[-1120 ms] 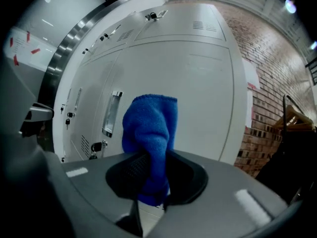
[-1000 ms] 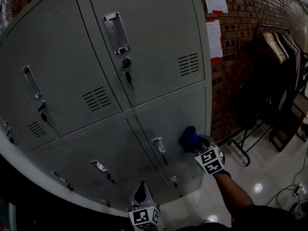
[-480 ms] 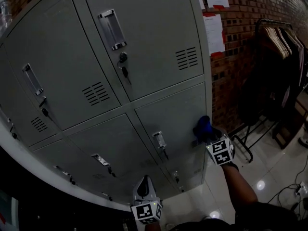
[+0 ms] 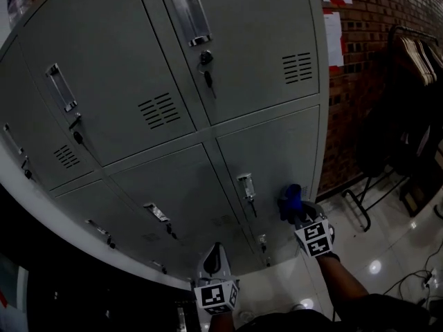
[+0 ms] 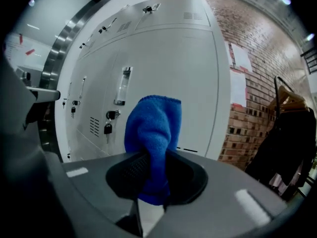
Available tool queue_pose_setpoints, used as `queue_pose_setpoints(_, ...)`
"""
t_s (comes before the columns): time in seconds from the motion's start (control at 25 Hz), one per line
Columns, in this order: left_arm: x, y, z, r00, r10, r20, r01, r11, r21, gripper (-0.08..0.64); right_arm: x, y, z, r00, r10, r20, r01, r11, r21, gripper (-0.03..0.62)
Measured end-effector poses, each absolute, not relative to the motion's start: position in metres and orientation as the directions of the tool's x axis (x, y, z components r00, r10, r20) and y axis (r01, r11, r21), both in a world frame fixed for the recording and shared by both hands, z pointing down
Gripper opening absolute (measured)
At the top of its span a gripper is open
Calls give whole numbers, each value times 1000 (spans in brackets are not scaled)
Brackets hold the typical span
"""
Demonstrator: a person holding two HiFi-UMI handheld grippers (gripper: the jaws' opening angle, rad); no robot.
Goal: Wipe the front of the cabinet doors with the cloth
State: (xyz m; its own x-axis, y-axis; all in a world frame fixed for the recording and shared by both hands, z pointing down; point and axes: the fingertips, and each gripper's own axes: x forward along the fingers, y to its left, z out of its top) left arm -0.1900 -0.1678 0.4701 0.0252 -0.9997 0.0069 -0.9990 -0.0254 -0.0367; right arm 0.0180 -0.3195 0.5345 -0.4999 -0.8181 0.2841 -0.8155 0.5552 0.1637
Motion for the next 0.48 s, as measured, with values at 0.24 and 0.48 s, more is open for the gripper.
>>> queue_pose_setpoints(0.24, -213, -159, 477, -9, -1000, 12, -1000, 8, -30, 16, -40, -293, 552, -592, -740, 319, -740, 656, 149, 75)
queue_pose_setpoints(0.48, -229, -153, 477, -33, -999, 17, -999, 33, -21, 16, -105, -288, 566, -653, -673, 348, -668, 728, 154, 75)
